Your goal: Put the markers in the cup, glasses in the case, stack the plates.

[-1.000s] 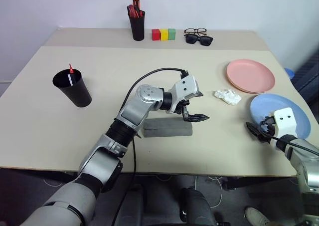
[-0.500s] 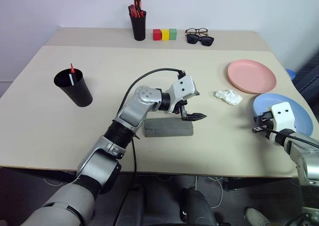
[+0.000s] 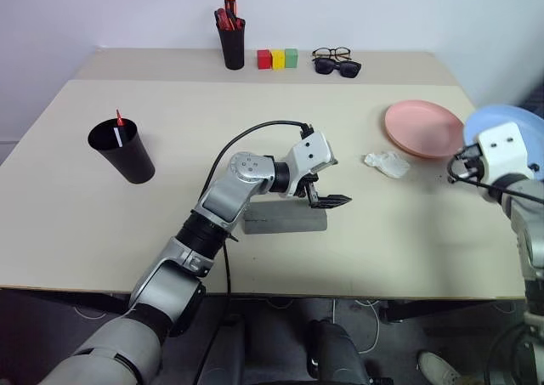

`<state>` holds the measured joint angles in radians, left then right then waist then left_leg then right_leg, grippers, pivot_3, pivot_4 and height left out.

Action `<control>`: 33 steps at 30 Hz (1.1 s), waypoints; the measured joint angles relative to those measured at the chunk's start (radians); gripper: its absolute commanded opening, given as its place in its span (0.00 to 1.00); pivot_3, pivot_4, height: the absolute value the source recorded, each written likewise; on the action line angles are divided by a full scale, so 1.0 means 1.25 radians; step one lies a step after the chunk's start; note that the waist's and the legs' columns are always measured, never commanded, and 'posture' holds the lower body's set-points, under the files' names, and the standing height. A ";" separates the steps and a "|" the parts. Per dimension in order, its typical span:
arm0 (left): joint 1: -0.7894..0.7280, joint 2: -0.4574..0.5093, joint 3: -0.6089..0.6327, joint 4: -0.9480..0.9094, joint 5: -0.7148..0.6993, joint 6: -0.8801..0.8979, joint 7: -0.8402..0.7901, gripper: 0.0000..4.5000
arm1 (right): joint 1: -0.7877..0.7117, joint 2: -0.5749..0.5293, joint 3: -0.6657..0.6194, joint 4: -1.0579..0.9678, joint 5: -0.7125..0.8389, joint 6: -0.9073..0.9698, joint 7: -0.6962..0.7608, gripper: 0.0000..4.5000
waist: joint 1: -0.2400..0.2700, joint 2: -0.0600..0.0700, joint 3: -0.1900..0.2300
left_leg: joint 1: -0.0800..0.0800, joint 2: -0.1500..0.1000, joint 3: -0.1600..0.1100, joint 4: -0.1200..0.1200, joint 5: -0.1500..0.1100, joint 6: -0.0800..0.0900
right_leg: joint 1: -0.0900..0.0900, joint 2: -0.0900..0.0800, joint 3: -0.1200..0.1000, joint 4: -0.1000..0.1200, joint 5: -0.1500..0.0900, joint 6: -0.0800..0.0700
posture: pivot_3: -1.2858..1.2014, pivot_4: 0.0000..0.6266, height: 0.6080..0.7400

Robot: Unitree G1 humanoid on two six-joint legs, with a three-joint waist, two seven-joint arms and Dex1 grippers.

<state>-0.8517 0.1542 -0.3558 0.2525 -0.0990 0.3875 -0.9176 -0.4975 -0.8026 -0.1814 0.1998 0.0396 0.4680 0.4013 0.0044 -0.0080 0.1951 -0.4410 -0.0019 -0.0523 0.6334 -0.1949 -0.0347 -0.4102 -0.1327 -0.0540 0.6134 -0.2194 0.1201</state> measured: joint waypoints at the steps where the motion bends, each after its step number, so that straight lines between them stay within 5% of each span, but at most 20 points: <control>1: 0.007 0.000 0.004 -0.010 0.000 0.004 0.006 1.00 | -0.045 0.001 0.025 0.069 -0.012 -0.040 0.008 0.01 | 0.000 0.000 0.000 | 0.000 0.000 0.000 0.000 0.000 0.000 | 0.000 0.000 0.000 0.000 0.000 0.000 | 0.52 0.24 1.00; 13: 0.092 0.035 0.032 -0.160 -0.010 0.112 0.083 1.00 | -0.436 0.116 0.170 0.743 -0.129 -0.436 0.033 0.01 | -0.018 0.001 0.001 | 0.000 0.000 0.000 -0.002 0.000 0.000 | -0.001 0.000 0.000 0.001 0.000 0.002 | 0.52 0.24 1.00; 18: 0.127 0.053 0.048 -0.217 -0.018 0.155 0.114 1.00 | -0.475 0.160 0.177 0.840 -0.155 -0.492 0.021 0.43 | -0.017 0.002 0.001 | 0.001 0.000 0.000 -0.002 0.001 -0.001 | 0.000 0.000 0.001 0.002 0.000 0.002 | 0.52 0.24 1.00; 19: 0.133 0.054 0.048 -0.223 -0.019 0.158 0.118 1.00 | -0.475 0.164 0.177 0.846 -0.156 -0.498 0.018 0.53 | -0.016 0.002 0.001 | 0.001 0.000 0.000 -0.002 0.001 -0.001 | 0.000 0.000 0.001 0.002 0.000 0.002 | 0.52 0.24 1.00; 27: 0.141 0.053 0.048 -0.227 -0.036 0.169 0.121 1.00 | -0.441 0.161 0.113 0.778 -0.094 -0.524 0.039 0.53 | -0.016 0.002 0.001 | 0.001 -0.001 0.000 -0.002 0.001 -0.001 | 0.000 0.000 0.001 0.002 0.000 0.002 | 0.52 0.24 1.00; 33: 0.125 0.046 0.046 -0.164 -0.048 0.132 0.088 1.00 | -0.166 0.155 0.045 0.442 0.008 -0.387 0.104 0.53 | -0.010 0.002 0.001 | 0.002 -0.001 -0.001 -0.001 0.001 -0.001 | 0.002 0.000 0.001 0.002 0.000 0.002 | 0.52 0.24 1.00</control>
<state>-0.6954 0.2120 -0.2987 0.0469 -0.1587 0.5523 -0.8079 -0.7053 -0.6083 -0.1256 0.7520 0.0501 -0.0163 0.5319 -0.0086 -0.0060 0.1961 -0.4385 -0.0029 -0.0531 0.6321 -0.1933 -0.0362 -0.4083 -0.1326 -0.0530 0.6160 -0.2188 0.1224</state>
